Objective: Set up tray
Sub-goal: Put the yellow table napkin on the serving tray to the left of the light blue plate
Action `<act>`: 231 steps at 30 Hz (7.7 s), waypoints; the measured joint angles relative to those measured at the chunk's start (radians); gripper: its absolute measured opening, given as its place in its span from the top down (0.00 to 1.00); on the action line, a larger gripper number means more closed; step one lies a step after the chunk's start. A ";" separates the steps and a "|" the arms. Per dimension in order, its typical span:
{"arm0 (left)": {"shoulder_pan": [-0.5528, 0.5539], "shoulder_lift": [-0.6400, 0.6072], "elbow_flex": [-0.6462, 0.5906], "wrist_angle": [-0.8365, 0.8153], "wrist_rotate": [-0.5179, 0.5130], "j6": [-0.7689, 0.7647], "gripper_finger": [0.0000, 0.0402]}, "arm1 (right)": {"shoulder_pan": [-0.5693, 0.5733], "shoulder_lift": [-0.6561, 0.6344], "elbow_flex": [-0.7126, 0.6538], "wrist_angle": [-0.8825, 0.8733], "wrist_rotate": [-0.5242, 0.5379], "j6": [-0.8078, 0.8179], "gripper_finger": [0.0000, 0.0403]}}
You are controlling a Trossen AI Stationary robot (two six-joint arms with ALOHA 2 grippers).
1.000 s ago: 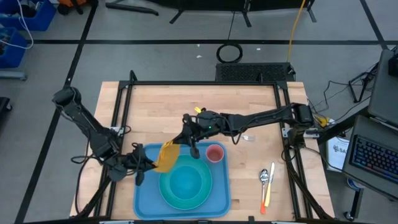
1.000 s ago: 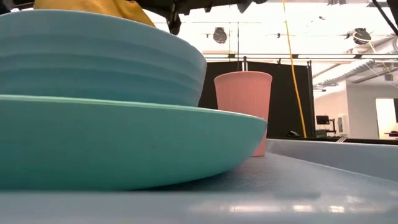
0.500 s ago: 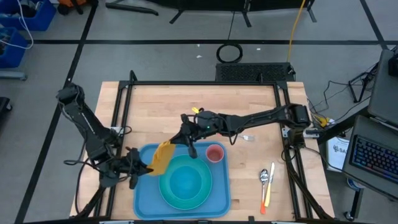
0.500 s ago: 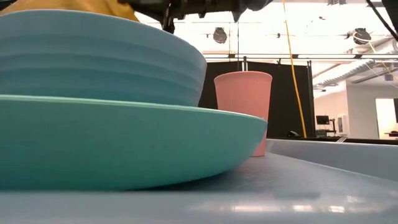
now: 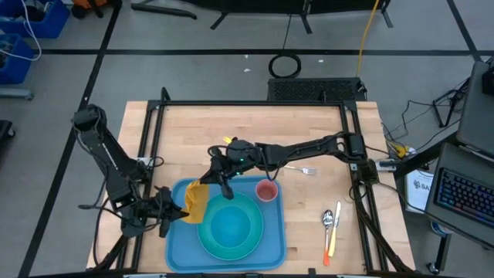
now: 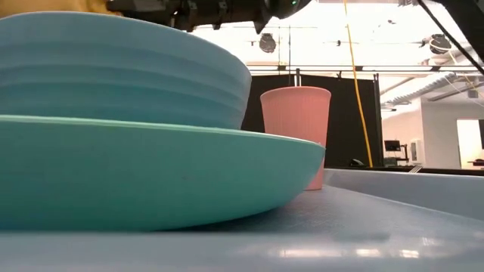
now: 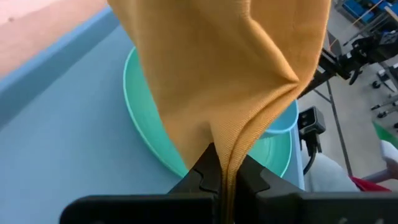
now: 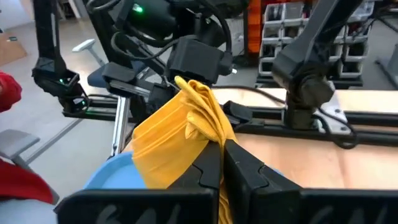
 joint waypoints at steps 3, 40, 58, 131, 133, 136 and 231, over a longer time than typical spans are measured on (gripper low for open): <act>-0.026 0.051 0.000 0.027 -0.017 -0.046 0.98 | 0.000 0.034 0.032 -0.004 -0.029 0.009 1.00; -0.221 0.270 0.000 0.414 -0.241 -0.068 0.98 | 0.038 0.095 0.052 0.124 -0.076 -0.208 1.00; -0.261 0.275 0.000 0.416 -0.188 -0.157 0.98 | 0.019 0.157 0.051 0.184 -0.126 -0.123 1.00; -0.279 0.252 0.000 0.389 -0.039 -0.129 0.69 | -0.016 0.185 0.051 0.144 -0.095 0.001 1.00; -0.276 0.252 0.000 0.382 -0.043 -0.117 0.69 | -0.016 0.185 0.051 0.144 -0.095 0.000 1.00; -0.257 0.252 0.000 0.337 -0.061 -0.107 0.69 | -0.019 0.185 0.051 0.144 -0.095 0.006 1.00; 0.059 0.352 -0.001 0.182 0.344 0.095 0.94 | 0.062 0.071 0.051 0.212 -0.127 -0.127 0.65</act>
